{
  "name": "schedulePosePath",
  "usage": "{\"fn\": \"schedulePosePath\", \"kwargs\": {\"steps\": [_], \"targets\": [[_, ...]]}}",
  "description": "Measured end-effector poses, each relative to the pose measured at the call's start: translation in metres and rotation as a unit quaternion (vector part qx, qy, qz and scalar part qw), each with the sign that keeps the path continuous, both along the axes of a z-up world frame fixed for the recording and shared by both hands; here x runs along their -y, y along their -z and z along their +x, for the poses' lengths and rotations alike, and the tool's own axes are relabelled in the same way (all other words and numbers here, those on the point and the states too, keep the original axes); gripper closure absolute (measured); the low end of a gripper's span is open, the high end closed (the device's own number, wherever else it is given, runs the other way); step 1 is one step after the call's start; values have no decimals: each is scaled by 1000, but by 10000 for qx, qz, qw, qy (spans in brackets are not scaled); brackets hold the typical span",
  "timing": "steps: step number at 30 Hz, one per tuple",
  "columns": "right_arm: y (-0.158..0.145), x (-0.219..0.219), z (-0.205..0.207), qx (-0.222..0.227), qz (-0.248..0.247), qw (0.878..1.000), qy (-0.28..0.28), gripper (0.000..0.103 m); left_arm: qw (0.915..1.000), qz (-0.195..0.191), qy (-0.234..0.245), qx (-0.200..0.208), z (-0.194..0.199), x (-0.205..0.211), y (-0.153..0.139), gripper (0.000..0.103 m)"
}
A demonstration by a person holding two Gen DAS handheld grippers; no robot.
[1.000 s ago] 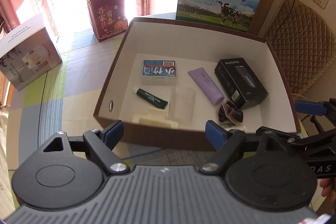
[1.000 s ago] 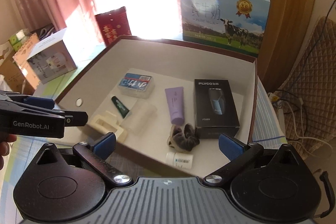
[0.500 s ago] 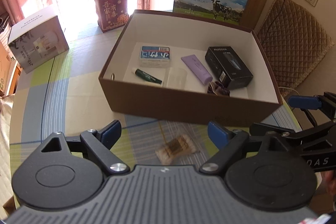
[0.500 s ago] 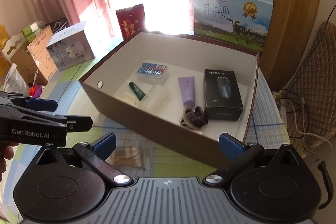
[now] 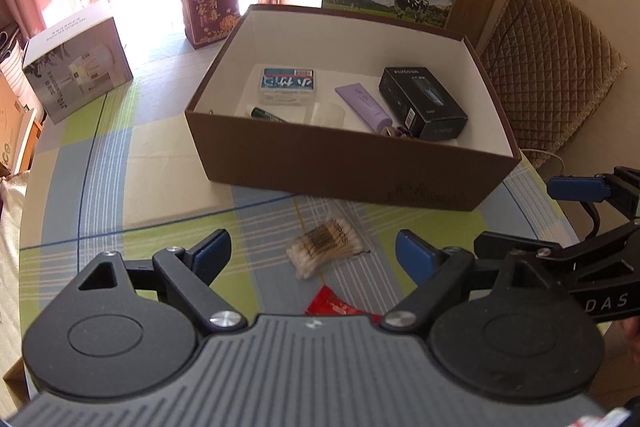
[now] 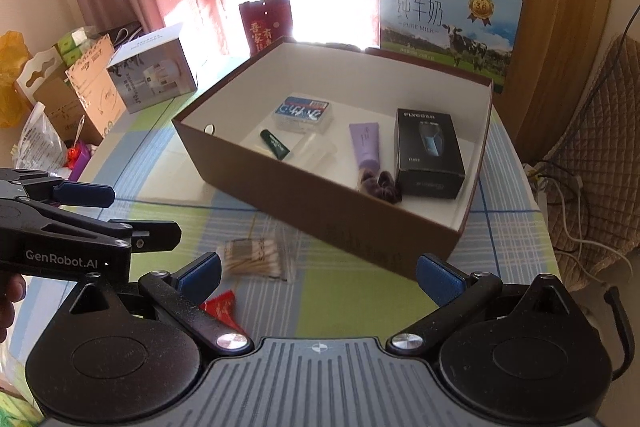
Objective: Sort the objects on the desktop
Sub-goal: 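Withdraw both tools from the box back over the table items, then grasp the red candy packet with the left tool while the right tool grasps the cotton swab bag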
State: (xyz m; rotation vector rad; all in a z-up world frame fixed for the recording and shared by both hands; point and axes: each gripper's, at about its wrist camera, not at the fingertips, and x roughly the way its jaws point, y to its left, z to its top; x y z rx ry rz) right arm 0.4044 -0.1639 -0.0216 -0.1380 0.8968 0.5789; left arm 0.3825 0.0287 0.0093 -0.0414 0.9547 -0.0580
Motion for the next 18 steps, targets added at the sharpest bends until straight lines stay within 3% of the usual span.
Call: {"fn": "schedulePosePath", "kwargs": {"steps": [9, 18], "targets": [[21, 9, -18, -213, -201, 9996, -51, 2, 9996, -15, 8, -277, -16, 0, 17, 16], [31, 18, -25, -377, -101, 9992, 71, 2, 9990, 5, 7, -451, -28, -1, 32, 16]]}}
